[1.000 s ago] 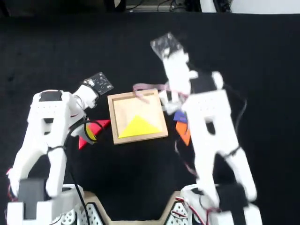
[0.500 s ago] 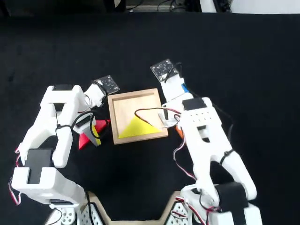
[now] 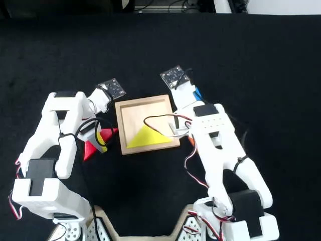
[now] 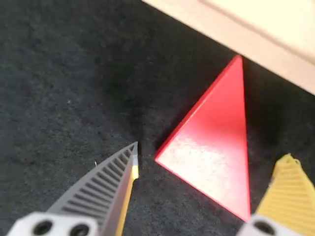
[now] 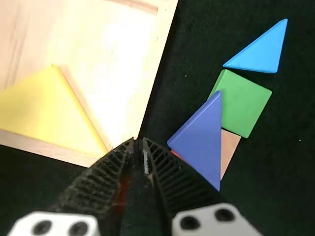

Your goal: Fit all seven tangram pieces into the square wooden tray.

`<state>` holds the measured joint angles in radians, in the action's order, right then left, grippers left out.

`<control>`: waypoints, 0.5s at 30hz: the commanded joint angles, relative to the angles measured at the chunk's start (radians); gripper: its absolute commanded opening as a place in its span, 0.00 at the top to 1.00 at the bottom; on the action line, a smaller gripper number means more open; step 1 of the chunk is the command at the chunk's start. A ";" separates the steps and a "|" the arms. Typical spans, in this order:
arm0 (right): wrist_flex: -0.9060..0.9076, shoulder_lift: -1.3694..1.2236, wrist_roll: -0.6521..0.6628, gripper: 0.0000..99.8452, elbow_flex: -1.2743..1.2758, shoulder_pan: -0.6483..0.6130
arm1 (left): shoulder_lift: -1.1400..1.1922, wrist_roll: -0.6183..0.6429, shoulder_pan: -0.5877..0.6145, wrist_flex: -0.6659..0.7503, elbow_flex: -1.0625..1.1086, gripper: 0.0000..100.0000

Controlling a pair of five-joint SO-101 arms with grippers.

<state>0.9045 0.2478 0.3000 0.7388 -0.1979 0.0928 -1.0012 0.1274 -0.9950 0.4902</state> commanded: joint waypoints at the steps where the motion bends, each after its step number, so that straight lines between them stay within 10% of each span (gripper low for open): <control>1: -0.018 0.007 -0.006 0.99 -0.031 0.020 | -0.003 0.012 0.035 0.011 -0.001 0.60; 15: -0.018 0.005 -0.006 0.99 -0.030 0.020 | -0.002 0.017 -0.013 0.012 0.048 0.60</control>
<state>0.9045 0.2478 0.3000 0.7388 -0.1979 0.0990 -0.9996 0.1504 -0.9935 0.5409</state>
